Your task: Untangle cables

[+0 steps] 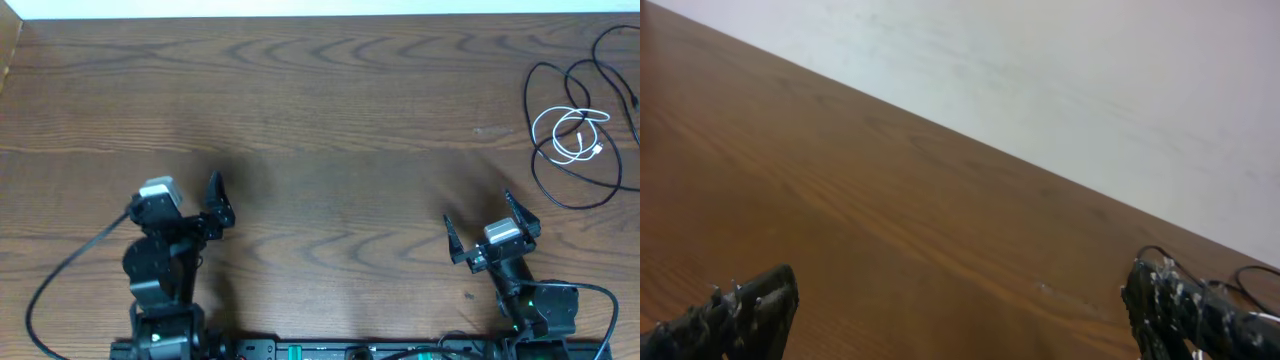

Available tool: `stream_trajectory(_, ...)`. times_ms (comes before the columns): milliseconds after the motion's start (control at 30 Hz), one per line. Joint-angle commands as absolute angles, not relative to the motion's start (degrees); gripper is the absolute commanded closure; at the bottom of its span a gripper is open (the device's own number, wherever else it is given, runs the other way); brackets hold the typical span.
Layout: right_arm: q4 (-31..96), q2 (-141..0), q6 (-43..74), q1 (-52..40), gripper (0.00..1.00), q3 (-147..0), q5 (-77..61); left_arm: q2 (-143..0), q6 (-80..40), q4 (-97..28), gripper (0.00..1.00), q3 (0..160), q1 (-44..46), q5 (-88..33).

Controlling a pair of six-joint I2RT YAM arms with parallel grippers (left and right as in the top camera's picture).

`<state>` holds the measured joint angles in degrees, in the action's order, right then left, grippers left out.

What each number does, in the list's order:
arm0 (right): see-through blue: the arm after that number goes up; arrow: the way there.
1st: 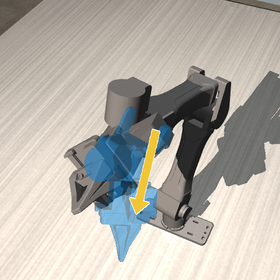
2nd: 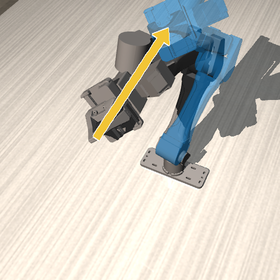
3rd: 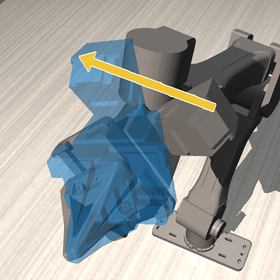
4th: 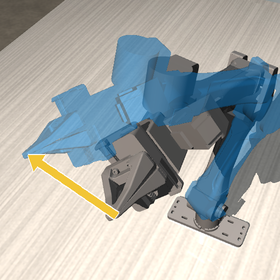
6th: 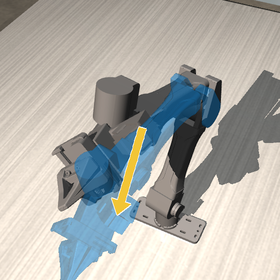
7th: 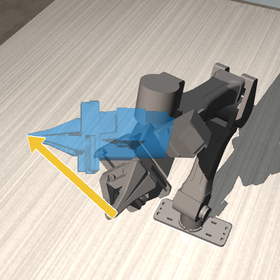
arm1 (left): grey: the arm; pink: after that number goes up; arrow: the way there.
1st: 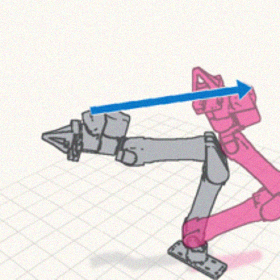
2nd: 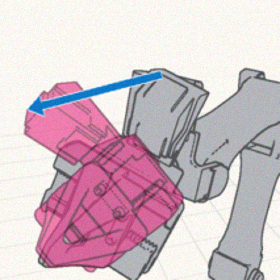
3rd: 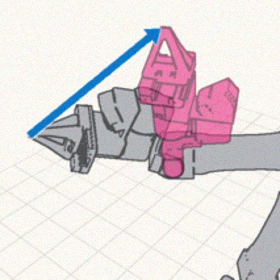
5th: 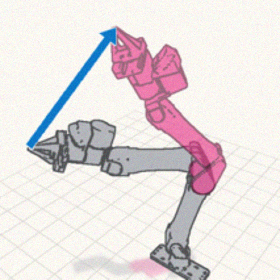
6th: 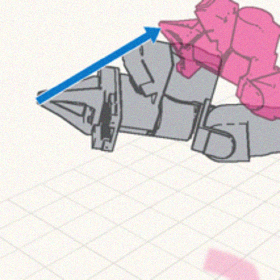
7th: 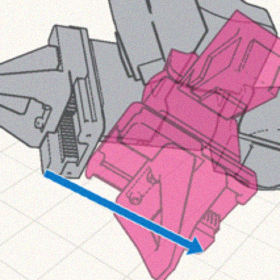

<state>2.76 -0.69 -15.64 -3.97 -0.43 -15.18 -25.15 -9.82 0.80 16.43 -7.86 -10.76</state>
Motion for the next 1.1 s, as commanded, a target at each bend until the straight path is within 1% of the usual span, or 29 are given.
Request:
stream_trajectory(0, 3.0, -0.4, -15.0, -3.7, 0.01, -0.3, -15.2, -19.6, -7.1, 2.3, 0.05, 12.0, -7.6, -10.4)
stream_trajectory(133, 3.0, -0.4, -15.0, -3.7, 0.01, -0.3, -15.2, -13.6, -3.0, 2.7, 0.05, 7.9, -5.8, -10.0)
stream_trajectory(400, 3.0, -0.4, -15.0, -3.7, 0.01, -0.3, -15.2, -4.7, -2.6, 5.4, 0.05, 0.1, -5.3, -9.5)
stream_trajectory(567, 3.0, -0.4, -15.0, -3.7, 0.01, -0.3, -15.2, -2.2, 0.1, 4.7, 0.05, 0.2, -3.7, -9.3)
stream_trajectory(633, 3.0, -0.4, -15.0, -3.7, 0.01, -0.3, -15.1, -0.2, 2.5, 1.8, 0.05, 0.2, -2.7, -9.3)
stream_trajectory(767, 3.0, -0.4, -15.0, -3.7, 0.01, -0.3, -15.1, -0.1, 4.5, -3.2, 0.05, 0.2, -2.3, -9.3)
stream_trajectory(1067, 3.0, -0.4, -15.0, -3.7, 0.01, -0.3, -15.1, -0.1, 4.9, -3.4, 0.05, 0.2, -2.3, -8.9)
